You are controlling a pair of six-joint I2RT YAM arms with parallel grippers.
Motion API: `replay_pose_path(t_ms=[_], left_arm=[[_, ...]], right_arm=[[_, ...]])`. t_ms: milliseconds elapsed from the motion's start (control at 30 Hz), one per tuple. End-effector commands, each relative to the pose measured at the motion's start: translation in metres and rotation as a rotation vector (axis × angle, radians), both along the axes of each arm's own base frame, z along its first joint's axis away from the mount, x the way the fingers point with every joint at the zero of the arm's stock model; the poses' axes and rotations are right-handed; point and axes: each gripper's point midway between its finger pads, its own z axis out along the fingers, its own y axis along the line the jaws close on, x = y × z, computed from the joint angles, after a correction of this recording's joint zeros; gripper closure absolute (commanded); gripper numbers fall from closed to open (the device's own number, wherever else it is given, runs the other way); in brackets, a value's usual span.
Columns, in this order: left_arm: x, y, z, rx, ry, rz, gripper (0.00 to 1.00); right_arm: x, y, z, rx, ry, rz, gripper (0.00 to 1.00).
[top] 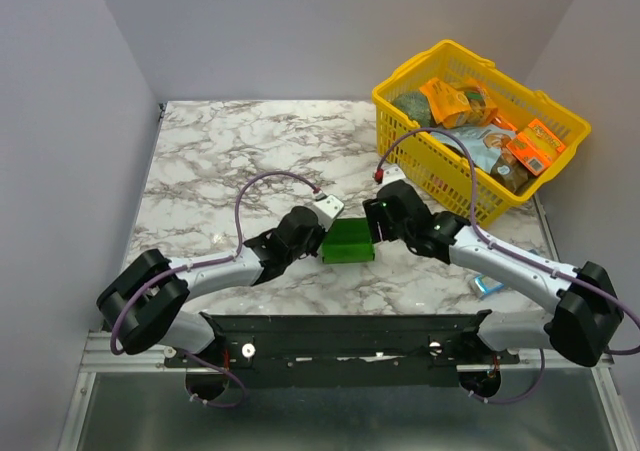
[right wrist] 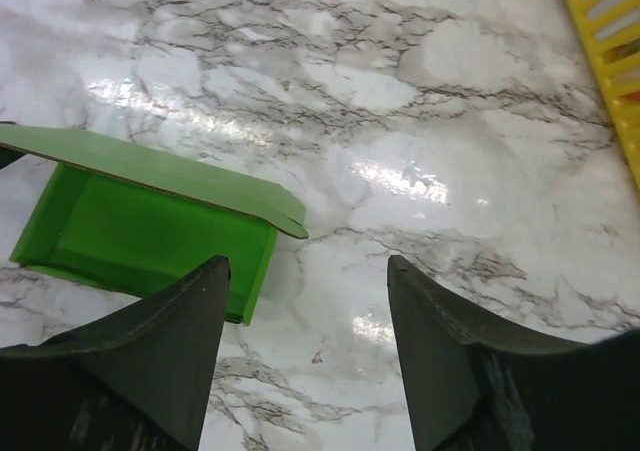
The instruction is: Fold the paper box
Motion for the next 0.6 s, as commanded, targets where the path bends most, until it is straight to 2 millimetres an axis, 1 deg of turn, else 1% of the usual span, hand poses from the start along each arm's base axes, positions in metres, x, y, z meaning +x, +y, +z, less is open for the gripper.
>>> replay_pose_path(t_ms=[0,33,100,200,367,400,567], left_arm=[[-0.005,-0.003,-0.004,0.021,-0.01,-0.053,1.0],[-0.004,-0.003,-0.003,0.034,-0.024,-0.068,1.0],[-0.005,-0.004,-0.004,0.038,-0.019,-0.076,1.0],[-0.004,-0.005,-0.005,0.045,-0.009,-0.075,1.0],[-0.003,-0.005,-0.005,0.051,-0.011,-0.077,1.0],[-0.003,-0.006,-0.005,0.05,-0.012,-0.079,1.0],[-0.003,-0.008,-0.005,0.047,-0.013,-0.088,1.0]], right_arm=[[-0.001,0.03,0.0,0.177,0.041,0.185,0.31],[0.003,0.023,-0.007,0.187,0.053,0.189,0.33],[0.004,0.027,-0.007,0.209,0.05,0.23,0.39],[0.006,0.029,-0.01,0.182,0.036,0.274,0.45],[0.009,0.022,-0.024,0.145,0.029,0.255,0.47],[0.01,0.023,-0.026,0.146,0.027,0.257,0.5],[0.01,0.023,-0.034,0.136,0.03,0.263,0.56]])
